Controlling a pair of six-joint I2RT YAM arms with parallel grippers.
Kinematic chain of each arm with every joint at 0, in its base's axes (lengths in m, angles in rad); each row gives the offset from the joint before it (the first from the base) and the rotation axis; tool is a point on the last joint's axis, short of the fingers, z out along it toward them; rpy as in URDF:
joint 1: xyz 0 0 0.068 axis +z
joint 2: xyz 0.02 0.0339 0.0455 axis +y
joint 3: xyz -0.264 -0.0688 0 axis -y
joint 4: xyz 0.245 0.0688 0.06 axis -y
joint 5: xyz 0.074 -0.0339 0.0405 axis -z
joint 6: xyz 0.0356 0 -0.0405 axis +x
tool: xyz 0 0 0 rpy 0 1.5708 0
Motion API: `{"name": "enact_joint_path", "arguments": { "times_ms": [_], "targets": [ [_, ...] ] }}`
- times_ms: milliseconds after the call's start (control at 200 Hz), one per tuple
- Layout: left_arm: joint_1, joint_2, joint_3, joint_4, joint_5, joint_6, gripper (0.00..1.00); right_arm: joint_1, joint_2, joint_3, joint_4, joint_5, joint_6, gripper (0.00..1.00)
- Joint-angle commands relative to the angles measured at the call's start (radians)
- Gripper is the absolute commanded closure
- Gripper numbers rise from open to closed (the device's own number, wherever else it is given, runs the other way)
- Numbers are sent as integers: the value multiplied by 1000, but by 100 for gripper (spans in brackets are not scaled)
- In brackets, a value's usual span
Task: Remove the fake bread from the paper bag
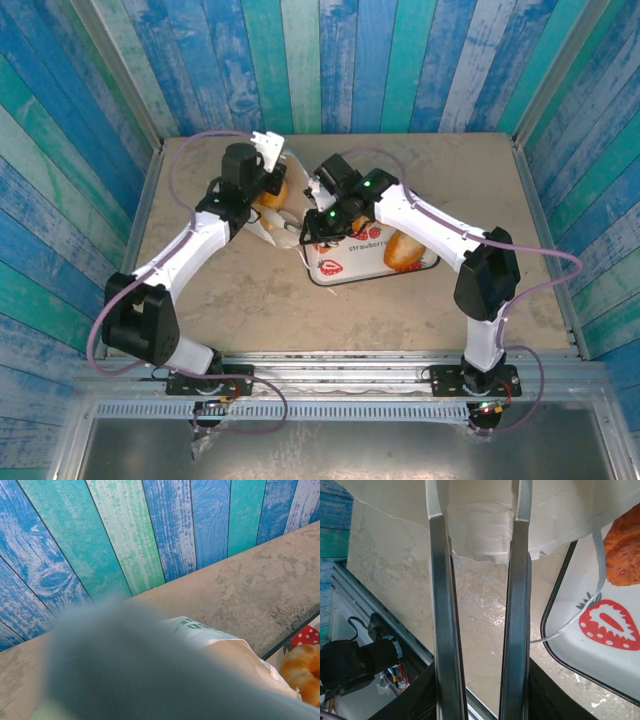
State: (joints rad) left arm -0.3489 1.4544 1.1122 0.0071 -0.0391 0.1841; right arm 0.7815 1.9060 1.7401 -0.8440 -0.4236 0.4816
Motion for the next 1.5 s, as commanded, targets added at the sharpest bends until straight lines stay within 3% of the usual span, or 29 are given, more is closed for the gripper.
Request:
{"name": "enact_joint_path", "arguments": {
  "times_ms": [0,766,1027,1362,1492],
  "targets": [
    [2,-100,-21,16,7,32,100,5,4,15,17,1,6,60],
    [2,-192,-106,39,82,42,100,54,37,-28,83,-27,37,56],
    [2,-192,-112,40,82,46,100,60,47,-28,54,18,48,55],
    [2,-187,-117,46,94,40,100,71,86,-9,76,-43,49,54],
    [2,-193,-125,57,94,41,100,72,84,-10,79,-37,51,61]
  ]
}}
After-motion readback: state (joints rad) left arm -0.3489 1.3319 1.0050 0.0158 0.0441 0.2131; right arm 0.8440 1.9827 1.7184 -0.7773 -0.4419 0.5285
